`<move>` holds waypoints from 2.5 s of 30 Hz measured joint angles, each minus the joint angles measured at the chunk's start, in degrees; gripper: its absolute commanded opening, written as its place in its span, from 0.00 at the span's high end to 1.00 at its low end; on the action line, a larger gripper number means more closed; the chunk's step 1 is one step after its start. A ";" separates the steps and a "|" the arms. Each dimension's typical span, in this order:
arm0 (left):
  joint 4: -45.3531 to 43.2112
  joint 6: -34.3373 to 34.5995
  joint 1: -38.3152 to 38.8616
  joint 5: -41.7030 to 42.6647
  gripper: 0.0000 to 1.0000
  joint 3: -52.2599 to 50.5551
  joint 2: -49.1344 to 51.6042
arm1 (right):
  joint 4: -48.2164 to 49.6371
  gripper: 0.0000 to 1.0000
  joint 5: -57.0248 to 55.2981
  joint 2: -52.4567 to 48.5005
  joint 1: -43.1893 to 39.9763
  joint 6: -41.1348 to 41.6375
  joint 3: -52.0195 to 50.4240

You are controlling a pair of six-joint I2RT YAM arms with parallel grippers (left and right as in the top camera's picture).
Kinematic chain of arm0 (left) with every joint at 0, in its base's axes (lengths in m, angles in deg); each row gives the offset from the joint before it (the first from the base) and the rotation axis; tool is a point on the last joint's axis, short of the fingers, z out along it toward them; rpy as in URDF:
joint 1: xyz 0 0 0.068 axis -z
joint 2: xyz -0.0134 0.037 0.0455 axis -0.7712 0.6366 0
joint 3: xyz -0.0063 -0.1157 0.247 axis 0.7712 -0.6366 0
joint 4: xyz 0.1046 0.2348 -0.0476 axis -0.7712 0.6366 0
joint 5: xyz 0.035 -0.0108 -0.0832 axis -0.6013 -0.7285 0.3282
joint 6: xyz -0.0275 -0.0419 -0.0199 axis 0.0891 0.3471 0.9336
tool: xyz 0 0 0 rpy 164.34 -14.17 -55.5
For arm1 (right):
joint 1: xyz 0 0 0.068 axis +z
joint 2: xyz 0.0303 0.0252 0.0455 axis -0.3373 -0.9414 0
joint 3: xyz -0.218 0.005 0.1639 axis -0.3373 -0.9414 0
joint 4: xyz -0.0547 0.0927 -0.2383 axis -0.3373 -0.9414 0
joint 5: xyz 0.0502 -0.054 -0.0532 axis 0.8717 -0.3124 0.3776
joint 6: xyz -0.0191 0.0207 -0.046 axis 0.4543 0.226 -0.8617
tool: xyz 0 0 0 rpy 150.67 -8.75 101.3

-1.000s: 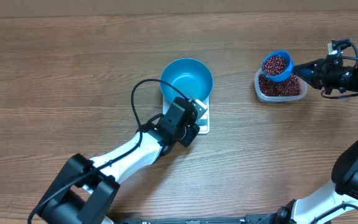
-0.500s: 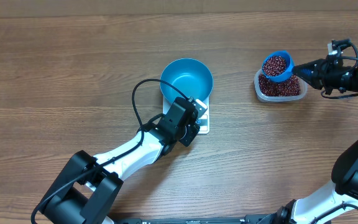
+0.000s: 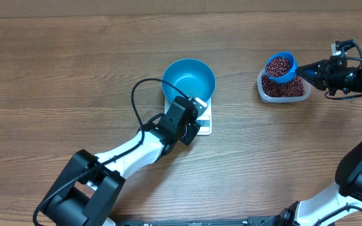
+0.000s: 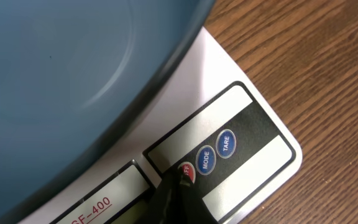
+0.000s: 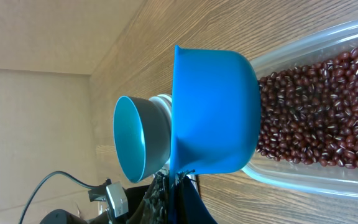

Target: Scoop item into bowl and weigh 150g on scale

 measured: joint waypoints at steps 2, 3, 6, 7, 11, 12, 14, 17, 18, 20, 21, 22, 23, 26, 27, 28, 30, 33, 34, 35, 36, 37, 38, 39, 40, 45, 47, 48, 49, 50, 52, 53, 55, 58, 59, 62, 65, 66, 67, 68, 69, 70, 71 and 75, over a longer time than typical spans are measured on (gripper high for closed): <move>-0.07 0.00 0.00 0.02 0.96 0.00 0.00 | -0.02 0.96 -0.02 0.00 0.00 0.00 0.00; -0.11 0.00 0.00 0.00 0.96 0.00 0.04 | -0.04 0.96 -0.02 0.00 0.00 0.00 0.00; -0.90 0.00 0.00 0.02 0.96 0.00 0.42 | -0.07 0.96 0.02 0.00 0.00 0.00 0.00; -1.01 -0.02 0.00 0.07 0.96 0.00 0.61 | -0.02 0.96 0.00 0.00 0.00 -0.02 0.00; -1.33 -0.02 0.00 0.46 0.96 0.00 1.14 | -0.02 0.96 -0.02 0.00 0.00 -0.02 0.00; -1.38 -0.02 0.00 0.48 0.96 0.00 1.14 | -0.04 0.96 0.00 0.00 0.00 0.00 0.00; -1.38 -0.02 0.00 0.50 0.96 0.00 1.14 | -0.02 0.96 -0.02 0.00 0.00 0.02 0.00; -1.38 -0.04 0.00 0.66 0.96 0.00 1.14 | -0.02 0.96 0.00 0.00 0.00 0.00 0.00; -1.38 -0.04 0.00 0.68 0.96 0.00 1.14 | -0.02 0.96 0.00 0.00 0.00 0.00 0.00; -1.38 -0.04 0.00 0.68 0.96 0.00 1.14 | -0.04 0.96 0.00 0.00 0.00 0.00 0.00; -1.38 -0.07 0.00 0.68 0.96 0.00 1.14 | -0.02 0.96 -0.02 0.00 0.00 0.00 0.00; -1.38 -0.07 0.00 0.68 0.96 0.00 1.14 | -0.02 0.96 0.00 0.00 0.00 0.00 0.00; -1.38 -0.07 0.00 0.70 0.96 0.00 1.14 | -0.07 0.96 -0.02 0.00 0.00 0.02 0.00; -1.38 -0.07 0.00 0.70 0.96 0.00 1.14 | -0.04 0.96 0.00 0.00 0.00 0.02 0.00; -1.40 -0.07 0.00 0.70 0.96 0.00 1.14 | -0.04 0.96 0.00 0.00 0.00 0.00 0.00; -1.42 -0.07 0.00 0.70 0.96 0.00 1.14 | -0.02 0.96 0.00 0.00 0.00 -0.02 0.00; -1.60 -0.07 0.00 0.70 0.96 0.00 1.20 | -0.02 0.96 0.00 0.00 0.00 0.00 0.00; -1.77 -0.07 0.00 0.70 0.96 0.00 1.36 | -0.07 0.96 0.02 0.00 0.00 0.00 0.00; -1.77 -0.07 0.00 0.70 0.96 0.00 1.44 | -0.04 0.96 0.00 0.00 0.00 0.00 0.00; -1.77 -0.07 0.00 0.70 0.96 0.00 1.46 | -0.04 0.96 0.00 0.00 0.00 0.02 0.00; -1.77 -0.07 0.00 0.70 0.96 0.00 1.49 | -0.02 0.96 -0.02 0.00 0.00 0.00 0.00; -1.77 -0.07 0.00 0.70 0.96 0.00 1.49 | -0.04 0.96 0.00 0.00 0.00 0.02 0.00; -1.77 -0.07 0.00 0.70 0.96 0.00 1.49 | -0.04 0.96 0.00 0.00 0.00 -0.02 0.00; -1.77 -0.07 0.00 0.70 0.96 0.00 1.49 | -0.02 0.96 0.02 0.00 0.00 0.00 0.00; -1.77 -0.07 0.00 0.70 0.96 0.00 1.49 | -0.04 0.96 0.00 0.00 0.00 -0.02 0.00; -1.77 -0.07 0.00 0.70 0.96 0.00 1.49 | -0.07 0.96 0.02 0.00 0.00 0.00 0.00; -1.77 -0.07 0.00 0.70 0.96 0.00 1.49 | -0.04 0.96 0.00 0.00 0.00 0.00 0.00; -1.77 -0.07 0.00 0.70 0.96 0.00 1.49 | -0.02 0.96 0.00 0.00 0.00 0.02 0.00; -1.79 -0.07 0.00 0.70 0.96 0.00 1.49 | -0.04 0.96 0.00 0.00 0.00 0.00 0.00; -1.79 -0.07 0.00 0.70 0.96 0.00 1.49 | -0.04 0.96 0.02 0.00 0.00 -0.02 0.00; -1.81 -0.09 0.00 0.70 0.96 0.00 1.49 | -0.04 0.96 0.00 0.00 0.00 0.02 0.00; -1.81 -0.11 0.00 0.70 0.96 0.00 1.49 | -0.04 0.96 0.00 0.00 0.00 0.00 0.00; -1.81 -0.24 0.00 0.70 0.96 0.00 1.49 | -0.02 0.96 0.00 0.00 0.00 -0.02 0.00; -1.84 -0.26 0.00 0.70 0.96 0.00 1.49 | -0.04 0.96 0.00 0.00 0.00 0.00 0.00; -1.84 -0.26 0.00 0.70 0.96 0.00 1.49 | -0.07 0.96 0.00 0.00 0.00 -0.02 0.00; -1.84 -0.31 0.00 0.79 0.96 0.00 1.49 | -0.04 0.96 0.00 0.00 0.00 -0.02 0.00; -1.84 -1.11 0.00 1.22 0.96 0.00 1.49 | -0.04 0.96 0.00 0.00 0.00 0.02 0.00; -1.84 -1.31 0.00 1.31 0.96 0.00 1.49 | -0.07 0.96 0.00 0.00 0.00 -0.02 0.00; -1.84 -1.38 0.00 1.36 0.96 0.00 1.49 | -0.04 0.96 0.02 0.00 0.00 0.02 0.00; -1.84 -1.51 0.00 1.36 0.96 0.00 1.49 | -0.07 0.96 0.00 0.00 0.00 0.00 0.00; -1.84 -1.55 0.00 1.38 0.96 0.00 1.49 | -0.04 0.96 0.00 0.00 0.00 0.00 0.00; -1.84 -1.55 0.00 1.40 0.96 0.00 1.49 | -0.04 0.96 0.00 0.00 0.00 0.00 0.00; -1.84 -1.55 0.00 1.55 0.96 0.00 1.49 | -0.07 0.96 0.00 0.00 0.00 -0.02 0.00; -1.95 -1.55 0.00 1.79 0.96 0.00 1.51 | -0.07 0.96 0.00 0.00 0.00 -0.02 0.00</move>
